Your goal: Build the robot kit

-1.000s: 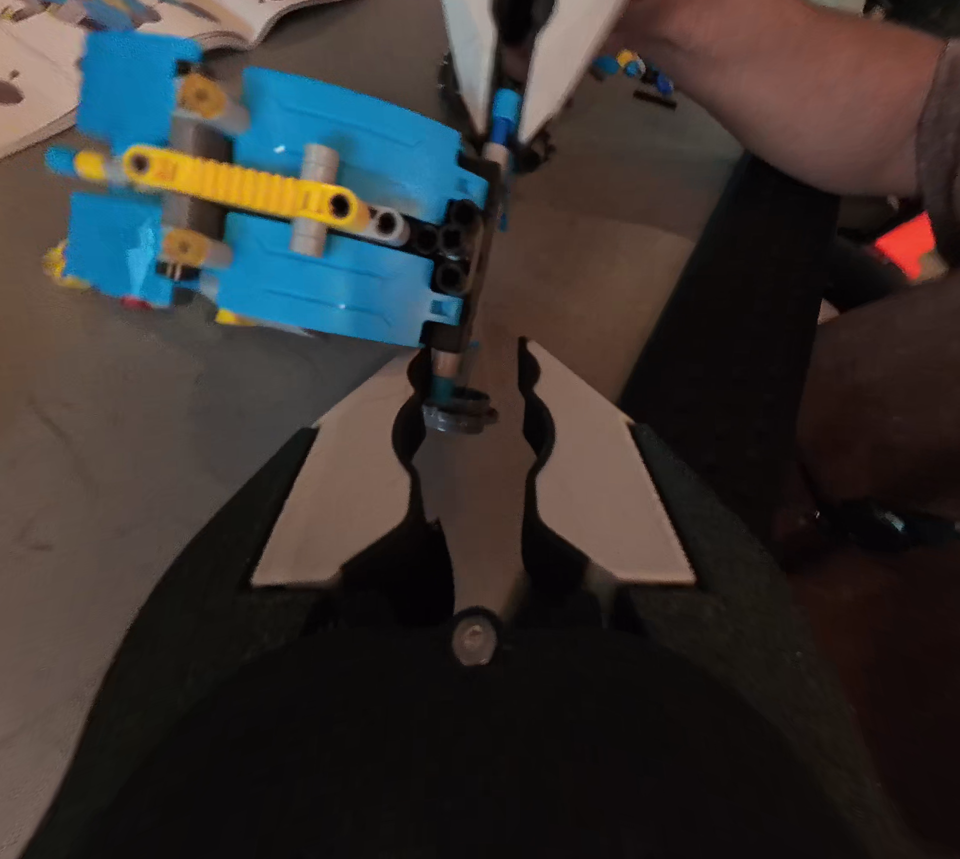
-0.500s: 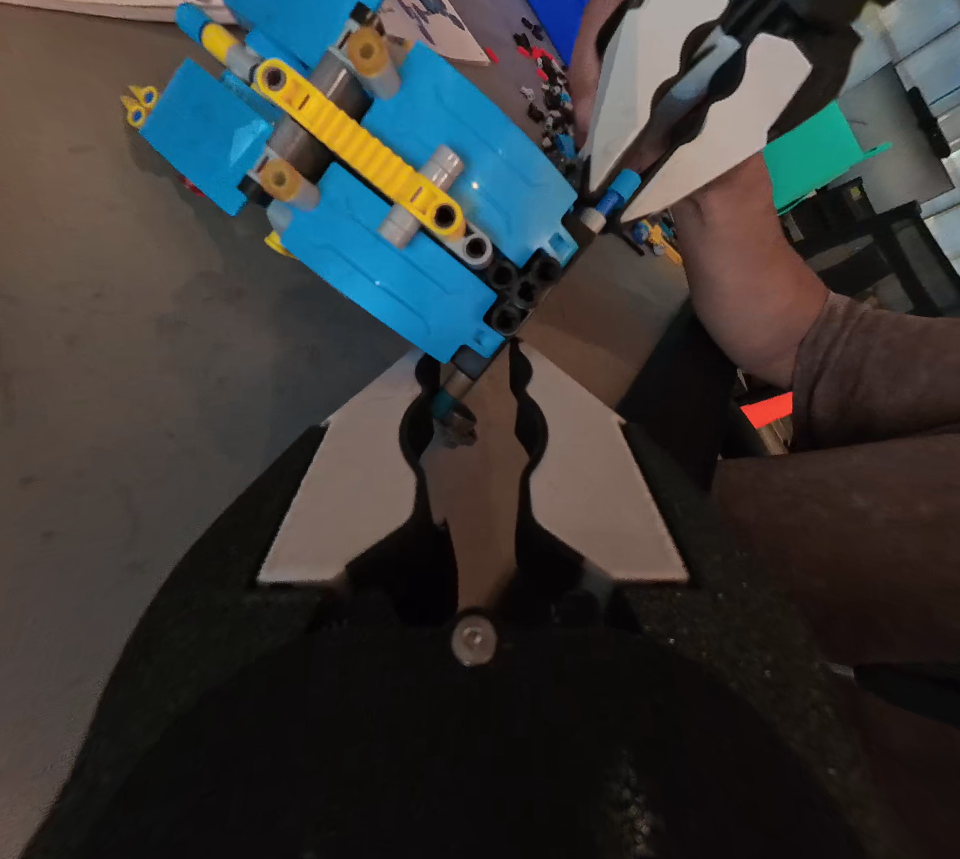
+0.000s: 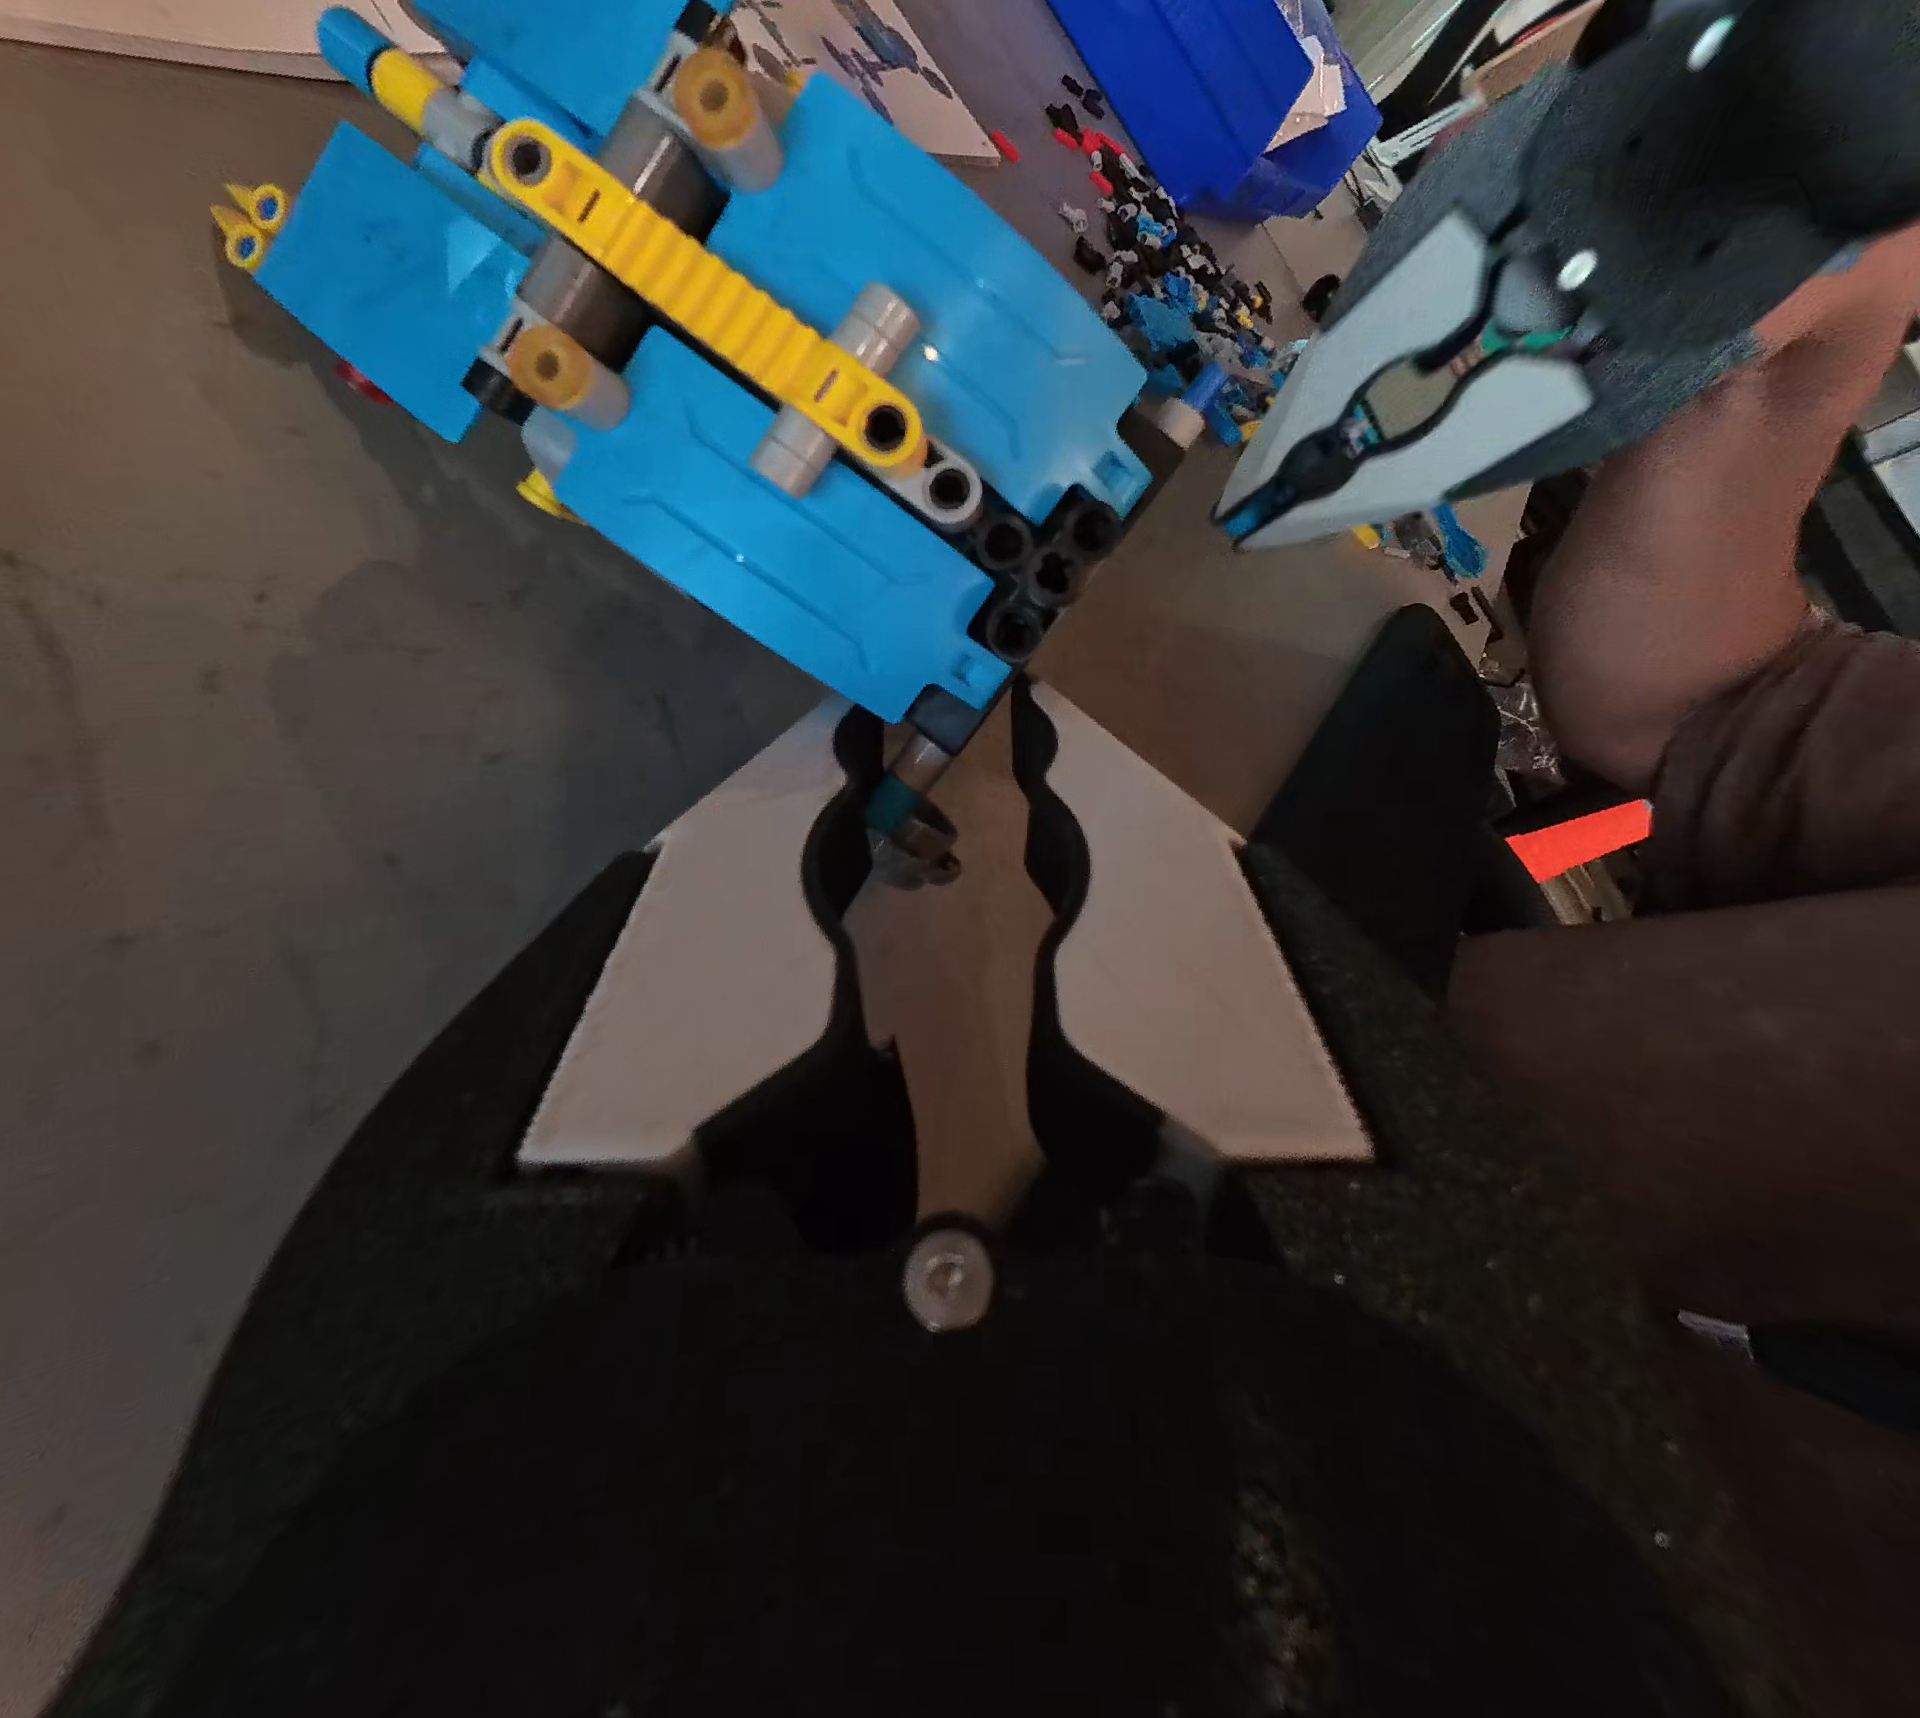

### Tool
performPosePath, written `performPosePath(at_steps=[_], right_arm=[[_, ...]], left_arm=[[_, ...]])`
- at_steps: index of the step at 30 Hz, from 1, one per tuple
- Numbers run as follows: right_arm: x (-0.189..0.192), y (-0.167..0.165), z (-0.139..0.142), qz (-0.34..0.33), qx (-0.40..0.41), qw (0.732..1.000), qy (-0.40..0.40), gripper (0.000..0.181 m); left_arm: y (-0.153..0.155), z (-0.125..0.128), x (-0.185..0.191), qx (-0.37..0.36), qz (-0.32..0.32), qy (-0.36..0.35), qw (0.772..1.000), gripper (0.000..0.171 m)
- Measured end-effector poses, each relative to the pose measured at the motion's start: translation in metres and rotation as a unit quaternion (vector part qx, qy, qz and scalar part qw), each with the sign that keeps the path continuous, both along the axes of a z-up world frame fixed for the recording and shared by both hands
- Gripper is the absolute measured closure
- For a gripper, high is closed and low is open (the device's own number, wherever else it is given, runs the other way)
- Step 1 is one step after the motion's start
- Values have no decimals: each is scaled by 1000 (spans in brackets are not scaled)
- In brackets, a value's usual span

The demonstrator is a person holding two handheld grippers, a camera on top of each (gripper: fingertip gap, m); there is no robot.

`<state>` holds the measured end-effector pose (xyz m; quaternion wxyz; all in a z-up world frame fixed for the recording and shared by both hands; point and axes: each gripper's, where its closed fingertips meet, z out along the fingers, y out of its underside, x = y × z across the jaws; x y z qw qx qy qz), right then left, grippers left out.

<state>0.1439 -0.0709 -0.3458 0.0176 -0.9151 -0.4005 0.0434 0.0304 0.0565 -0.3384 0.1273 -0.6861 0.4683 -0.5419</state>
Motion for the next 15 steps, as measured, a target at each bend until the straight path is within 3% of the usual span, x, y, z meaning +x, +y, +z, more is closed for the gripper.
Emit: performPosePath(at_steps=[6,15], right_arm=[[4,-23,-48,-14,16,1000,-12,173],[-8,-29,-35,-6,87,995,47,160]], left_arm=[[-1,0,0,16,1,0,1000,149],[-1,0,0,10,1,-1,1000,149]])
